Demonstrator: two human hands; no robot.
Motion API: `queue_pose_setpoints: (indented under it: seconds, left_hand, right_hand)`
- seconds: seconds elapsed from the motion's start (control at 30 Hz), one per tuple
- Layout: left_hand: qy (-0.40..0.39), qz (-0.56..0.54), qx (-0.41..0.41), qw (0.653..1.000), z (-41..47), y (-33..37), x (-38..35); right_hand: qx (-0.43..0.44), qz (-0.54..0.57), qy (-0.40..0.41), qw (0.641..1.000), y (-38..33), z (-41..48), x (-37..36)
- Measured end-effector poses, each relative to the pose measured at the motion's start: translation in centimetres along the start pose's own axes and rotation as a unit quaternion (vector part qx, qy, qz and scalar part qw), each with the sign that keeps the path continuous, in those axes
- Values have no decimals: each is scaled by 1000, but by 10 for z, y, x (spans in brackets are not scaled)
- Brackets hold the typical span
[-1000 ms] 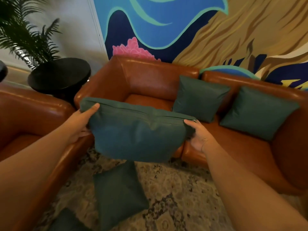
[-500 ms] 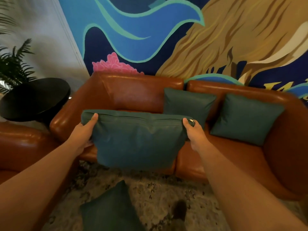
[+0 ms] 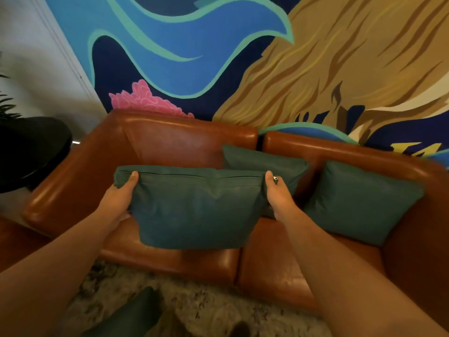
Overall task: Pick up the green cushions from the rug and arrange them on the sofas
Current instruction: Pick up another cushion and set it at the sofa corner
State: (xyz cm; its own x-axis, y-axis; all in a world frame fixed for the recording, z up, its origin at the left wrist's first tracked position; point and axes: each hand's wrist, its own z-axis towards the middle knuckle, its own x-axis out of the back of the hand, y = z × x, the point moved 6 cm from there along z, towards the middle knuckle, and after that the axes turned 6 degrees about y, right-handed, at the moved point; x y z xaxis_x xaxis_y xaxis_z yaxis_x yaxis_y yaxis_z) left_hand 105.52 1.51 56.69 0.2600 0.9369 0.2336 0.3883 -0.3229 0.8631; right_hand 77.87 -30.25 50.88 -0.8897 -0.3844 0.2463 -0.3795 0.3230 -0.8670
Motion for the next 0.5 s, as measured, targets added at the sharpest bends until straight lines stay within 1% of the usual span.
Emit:
queue_pose_setpoints:
  seconds: [0.23, 0.37, 0.5]
  left_hand:
    - [15, 13, 7, 1000, 51, 28, -18]
    - [24, 12, 18, 999, 98, 42, -19]
    - [29, 8, 33, 999, 165, 57, -20]
  right_hand:
    - [5, -34, -10, 999, -32, 43, -36]
    - [5, -40, -42, 998, -38, 71, -80]
    - [-10, -53, -39, 998, -45, 99, -137]
